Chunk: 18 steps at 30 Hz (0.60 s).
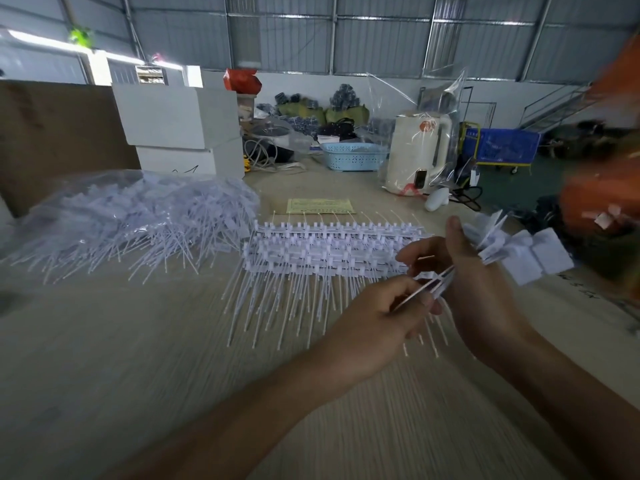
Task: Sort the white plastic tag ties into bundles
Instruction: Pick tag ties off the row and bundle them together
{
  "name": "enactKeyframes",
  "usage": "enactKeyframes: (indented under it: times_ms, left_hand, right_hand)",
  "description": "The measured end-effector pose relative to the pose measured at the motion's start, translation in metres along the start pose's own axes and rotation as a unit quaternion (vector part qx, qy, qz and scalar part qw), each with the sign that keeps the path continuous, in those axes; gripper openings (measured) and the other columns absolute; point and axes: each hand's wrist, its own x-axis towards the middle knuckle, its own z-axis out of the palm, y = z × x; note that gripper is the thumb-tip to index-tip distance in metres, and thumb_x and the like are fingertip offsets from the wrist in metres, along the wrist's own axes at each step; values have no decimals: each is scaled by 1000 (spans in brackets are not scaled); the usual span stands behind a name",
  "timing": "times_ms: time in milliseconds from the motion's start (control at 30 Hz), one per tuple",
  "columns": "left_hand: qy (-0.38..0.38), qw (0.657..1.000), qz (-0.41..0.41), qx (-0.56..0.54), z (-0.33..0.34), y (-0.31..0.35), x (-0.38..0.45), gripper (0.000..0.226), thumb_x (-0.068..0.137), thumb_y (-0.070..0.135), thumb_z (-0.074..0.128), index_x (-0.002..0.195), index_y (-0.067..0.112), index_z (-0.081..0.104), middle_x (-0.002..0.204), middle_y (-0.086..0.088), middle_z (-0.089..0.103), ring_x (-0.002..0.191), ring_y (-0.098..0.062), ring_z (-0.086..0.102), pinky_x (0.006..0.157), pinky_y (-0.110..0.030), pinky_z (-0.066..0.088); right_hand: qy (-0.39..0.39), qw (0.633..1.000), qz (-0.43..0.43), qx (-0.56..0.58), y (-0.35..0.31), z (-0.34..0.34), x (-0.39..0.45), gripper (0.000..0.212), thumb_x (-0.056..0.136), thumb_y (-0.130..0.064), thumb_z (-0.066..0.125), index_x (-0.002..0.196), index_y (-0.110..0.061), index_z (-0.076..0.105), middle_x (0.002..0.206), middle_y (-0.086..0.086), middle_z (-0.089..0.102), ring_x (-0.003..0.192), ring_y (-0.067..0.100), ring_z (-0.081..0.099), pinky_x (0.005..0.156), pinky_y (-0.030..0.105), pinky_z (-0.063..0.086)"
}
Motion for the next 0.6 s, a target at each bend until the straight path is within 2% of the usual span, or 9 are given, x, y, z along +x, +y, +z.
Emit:
enactKeyframes:
  times_ms: [67,133,233,367,467,600]
  left_hand:
    - [-6,1000,3,14,2,2,0,26,106,35,43,100,22,64,58,25,55,51,7,51,55,-16,43]
    - [-7,997,23,73,3,4,-2,32,106,42,38,95,25,63,60,30,55,59,8,51,66,-24,45]
    - [21,994,25,106,-2,1,1,39,107,41,33,82,24,58,55,23,54,53,3,48,59,-26,39]
    - [95,982,42,161,-26,-4,2,36,108,33,37,76,26,52,63,10,51,51,-2,45,51,-18,37]
    - [180,963,25,199,-65,-7,3,38,108,33,36,72,27,46,63,8,47,49,-1,43,48,-13,33]
    - [236,914,-16,331,-137,-22,-23,40,109,33,32,71,26,43,63,6,46,53,-5,42,52,-16,33]
  right_hand:
    - [3,1000,3,-12,3,1,1,68,102,-56,32,84,-2,71,68,10,64,54,14,57,45,18,41]
    - [-17,1000,21,-13,6,2,1,67,102,-55,34,82,-3,71,71,14,63,51,16,54,41,19,39]
    - [-92,993,63,32,7,2,-1,62,101,-54,40,88,-2,71,75,22,60,50,23,54,47,25,47]
    - [-191,981,45,-1,7,5,-9,41,95,-53,54,99,-18,73,91,10,69,81,20,65,71,32,56]
    - [-211,977,25,-37,7,9,-14,29,88,-47,61,107,-28,74,94,4,69,84,19,66,71,30,56]
    - [-210,975,3,-75,7,16,-16,25,81,-39,63,99,-28,76,81,2,68,74,19,66,65,26,56]
